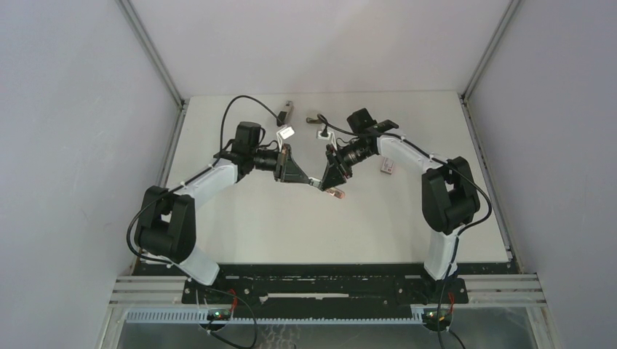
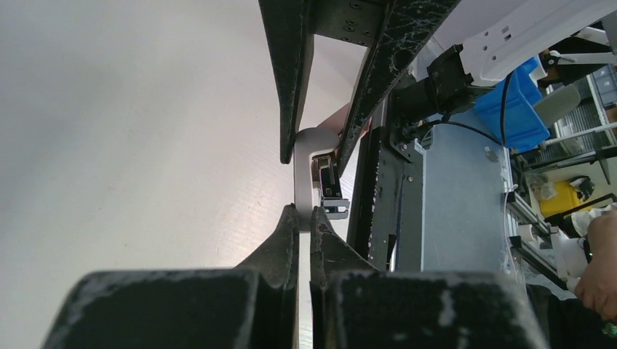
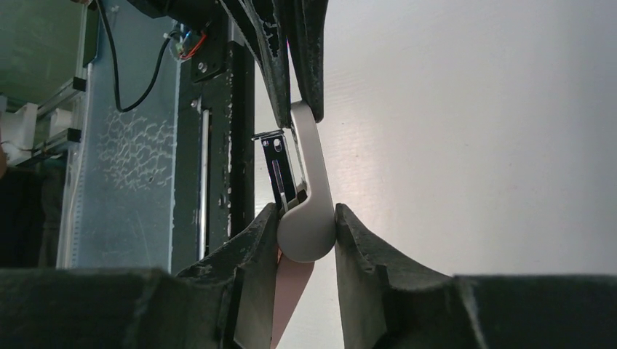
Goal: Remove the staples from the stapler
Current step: Unload the staple at the center of the board.
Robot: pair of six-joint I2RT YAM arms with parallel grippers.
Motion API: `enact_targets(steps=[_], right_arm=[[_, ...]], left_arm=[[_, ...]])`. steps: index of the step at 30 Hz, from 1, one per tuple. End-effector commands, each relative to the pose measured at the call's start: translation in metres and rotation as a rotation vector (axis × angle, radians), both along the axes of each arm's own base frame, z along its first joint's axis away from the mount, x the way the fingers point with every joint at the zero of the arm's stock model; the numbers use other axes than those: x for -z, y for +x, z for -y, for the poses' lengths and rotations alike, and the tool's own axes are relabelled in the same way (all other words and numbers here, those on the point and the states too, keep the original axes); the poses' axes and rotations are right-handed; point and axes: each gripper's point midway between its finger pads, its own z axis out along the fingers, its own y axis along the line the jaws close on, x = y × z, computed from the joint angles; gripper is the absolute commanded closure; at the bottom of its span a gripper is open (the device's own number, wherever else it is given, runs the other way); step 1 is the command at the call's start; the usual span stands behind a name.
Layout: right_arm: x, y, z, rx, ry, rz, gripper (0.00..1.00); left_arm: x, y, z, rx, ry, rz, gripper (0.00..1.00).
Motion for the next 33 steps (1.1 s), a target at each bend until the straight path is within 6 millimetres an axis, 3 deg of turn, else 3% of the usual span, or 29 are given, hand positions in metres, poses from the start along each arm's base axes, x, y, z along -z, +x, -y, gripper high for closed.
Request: enact_targets(steps=[1, 3, 5, 8, 12, 17, 21, 29, 33], right_arm=[[-0.019, -0.005, -0.007, -0.063, 0.059, -0.003, 0.8], [-0.019, -0.005, -0.007, -0.07, 0.059, -0.011, 0.82], [-0.02, -0.005, -0.007, -0.071, 0.06, -0.014, 0.83], [-0.02, -0.004, -0.007, -0.068, 0.055, -0.009, 0.84], [-0.02, -0.002, -0.006, -0.057, 0.043, 0.002, 0.86], [-0.014, 0.007, -0.003, -0.022, 0.001, 0.046, 0.88], [-0.006, 0.018, -0.001, 0.027, -0.042, 0.105, 0.88], [0.006, 0.05, 0.004, 0.155, -0.136, 0.278, 0.88], [0.016, 0.067, 0.009, 0.222, -0.195, 0.38, 0.88]], left_arm=[[-0.032, -0.004, 0.004, 0.046, -0.051, 0.097, 1.0], [-0.031, -0.003, 0.004, 0.042, -0.048, 0.099, 1.0], [-0.029, 0.0, 0.004, 0.027, -0.036, 0.099, 0.94], [-0.026, 0.007, 0.003, -0.001, -0.013, 0.099, 0.78], [-0.024, 0.018, -0.002, -0.049, 0.016, 0.092, 0.5], [-0.029, 0.037, -0.019, -0.135, 0.043, 0.11, 0.28], [-0.038, 0.049, -0.039, -0.204, 0.051, 0.142, 0.2], [-0.064, 0.071, -0.094, -0.362, 0.099, 0.261, 0.15], [-0.062, 0.07, -0.12, -0.418, 0.165, 0.302, 0.12]])
